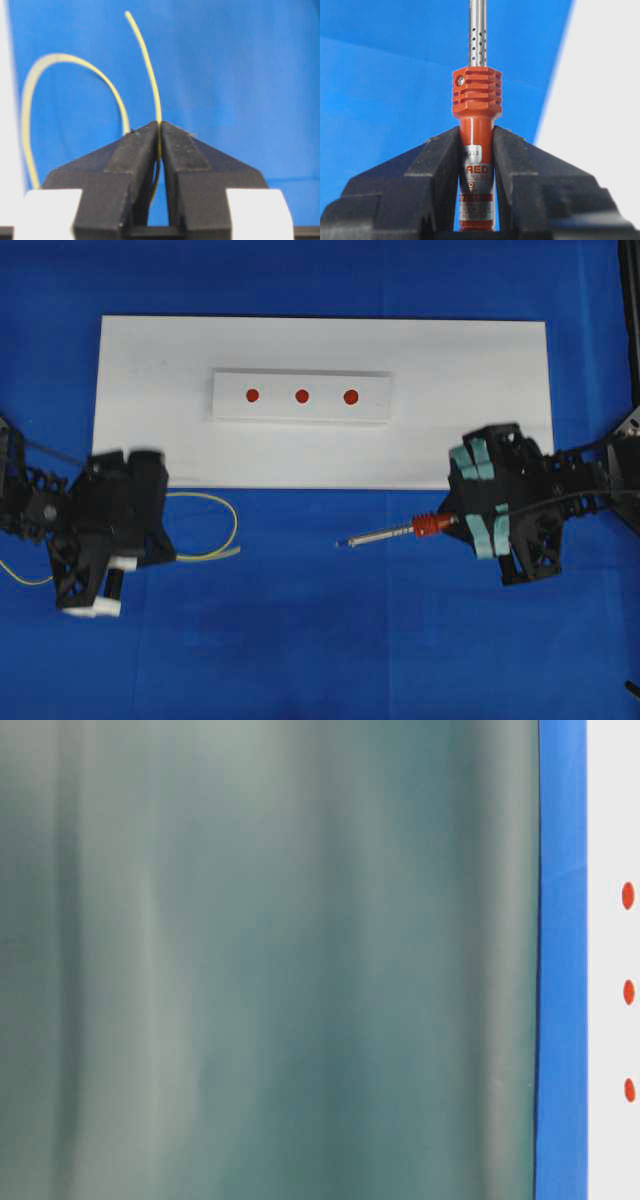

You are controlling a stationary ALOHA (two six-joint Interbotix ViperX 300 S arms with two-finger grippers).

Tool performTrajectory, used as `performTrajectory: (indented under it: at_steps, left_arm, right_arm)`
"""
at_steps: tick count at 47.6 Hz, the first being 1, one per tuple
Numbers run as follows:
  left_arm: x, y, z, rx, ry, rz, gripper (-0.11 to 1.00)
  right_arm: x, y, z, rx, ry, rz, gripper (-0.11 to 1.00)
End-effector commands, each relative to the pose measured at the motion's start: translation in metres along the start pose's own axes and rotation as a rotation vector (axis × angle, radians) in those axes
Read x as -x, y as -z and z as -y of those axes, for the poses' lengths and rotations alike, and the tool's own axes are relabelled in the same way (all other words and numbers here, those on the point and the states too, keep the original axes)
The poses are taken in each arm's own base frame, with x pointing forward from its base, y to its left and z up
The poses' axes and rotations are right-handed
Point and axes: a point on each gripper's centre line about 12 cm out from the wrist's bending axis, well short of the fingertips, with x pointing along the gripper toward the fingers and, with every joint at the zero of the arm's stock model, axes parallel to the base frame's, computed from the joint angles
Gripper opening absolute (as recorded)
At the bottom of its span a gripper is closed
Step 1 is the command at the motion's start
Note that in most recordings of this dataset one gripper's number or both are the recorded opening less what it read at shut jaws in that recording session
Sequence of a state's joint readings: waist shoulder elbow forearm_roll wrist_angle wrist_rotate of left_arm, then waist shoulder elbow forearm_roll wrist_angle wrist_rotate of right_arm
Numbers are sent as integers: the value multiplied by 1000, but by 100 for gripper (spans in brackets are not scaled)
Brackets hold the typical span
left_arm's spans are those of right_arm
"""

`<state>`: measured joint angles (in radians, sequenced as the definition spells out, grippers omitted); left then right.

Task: Touch the tip of the soldering iron to the tip of the solder at the mark.
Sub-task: 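Lift both tools and carry them up over the red-dot strip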

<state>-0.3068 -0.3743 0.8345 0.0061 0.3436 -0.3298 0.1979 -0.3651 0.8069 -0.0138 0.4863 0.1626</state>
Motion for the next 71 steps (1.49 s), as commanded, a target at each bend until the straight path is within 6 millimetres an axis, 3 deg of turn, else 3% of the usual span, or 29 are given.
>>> performTrajectory:
  at_steps: [1, 9, 20, 29, 53, 71]
  left_arm:
    - [20, -14, -16, 21, -31, 68, 1]
    - [39, -21, -53, 43, -125, 112, 1]
    - [48, -23, -103, 83, -262, 95, 1]
    - [49, -24, -128, 114, -325, 53, 1]
    - [35, -29, -136, 132, -334, -20, 1]
    - [-9, -24, -144, 142, -324, -123, 1]
  right_arm:
    - [11, -16, 16, -15, 45, 31, 6]
    - [16, -25, 48, -52, 130, 41, 6]
    - [19, -31, 84, -95, 225, 49, 6]
    - [18, -35, 106, -118, 278, 31, 6]
    - [9, -43, 117, -124, 302, -13, 6]
    - [0, -42, 118, -128, 300, -35, 6]
